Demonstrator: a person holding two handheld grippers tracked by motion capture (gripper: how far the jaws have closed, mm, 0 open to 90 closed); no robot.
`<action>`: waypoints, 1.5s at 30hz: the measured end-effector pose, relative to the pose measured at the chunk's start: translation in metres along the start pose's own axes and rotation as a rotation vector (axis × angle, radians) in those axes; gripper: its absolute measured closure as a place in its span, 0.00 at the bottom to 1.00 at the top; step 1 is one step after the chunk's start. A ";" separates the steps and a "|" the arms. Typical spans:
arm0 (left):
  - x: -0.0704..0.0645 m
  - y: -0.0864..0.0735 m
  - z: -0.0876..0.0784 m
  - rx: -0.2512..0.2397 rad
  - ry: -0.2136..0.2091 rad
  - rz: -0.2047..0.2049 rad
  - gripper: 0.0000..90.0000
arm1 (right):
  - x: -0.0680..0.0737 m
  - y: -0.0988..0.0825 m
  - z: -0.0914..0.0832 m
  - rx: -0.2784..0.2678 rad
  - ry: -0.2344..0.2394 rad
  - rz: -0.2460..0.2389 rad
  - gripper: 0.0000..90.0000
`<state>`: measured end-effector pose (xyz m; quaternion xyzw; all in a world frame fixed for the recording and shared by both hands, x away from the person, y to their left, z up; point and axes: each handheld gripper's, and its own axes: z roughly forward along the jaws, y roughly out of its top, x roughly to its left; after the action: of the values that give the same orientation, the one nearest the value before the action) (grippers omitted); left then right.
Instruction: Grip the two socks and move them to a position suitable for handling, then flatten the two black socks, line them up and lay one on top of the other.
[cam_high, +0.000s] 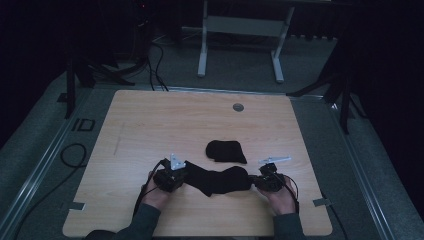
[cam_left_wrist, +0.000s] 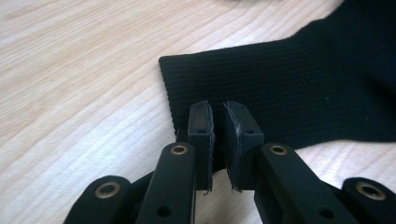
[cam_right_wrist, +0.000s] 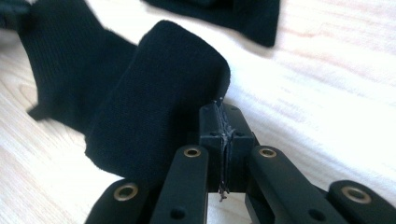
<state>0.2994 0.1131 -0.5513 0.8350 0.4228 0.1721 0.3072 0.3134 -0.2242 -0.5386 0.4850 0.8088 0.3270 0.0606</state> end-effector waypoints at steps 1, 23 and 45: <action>0.001 0.000 -0.001 0.002 0.009 0.001 0.91 | 0.001 -0.001 0.002 0.009 0.007 -0.004 0.98; 0.013 -0.001 -0.001 -0.003 0.093 -0.009 0.89 | 0.006 -0.002 0.003 0.064 -0.083 -0.056 0.78; 0.013 -0.001 0.001 -0.004 0.082 -0.013 0.87 | 0.006 0.022 -0.001 -0.094 -0.128 -0.116 0.66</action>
<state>0.3064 0.1238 -0.5525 0.8239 0.4400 0.2051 0.2925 0.3260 -0.2131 -0.5239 0.4536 0.8139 0.3289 0.1536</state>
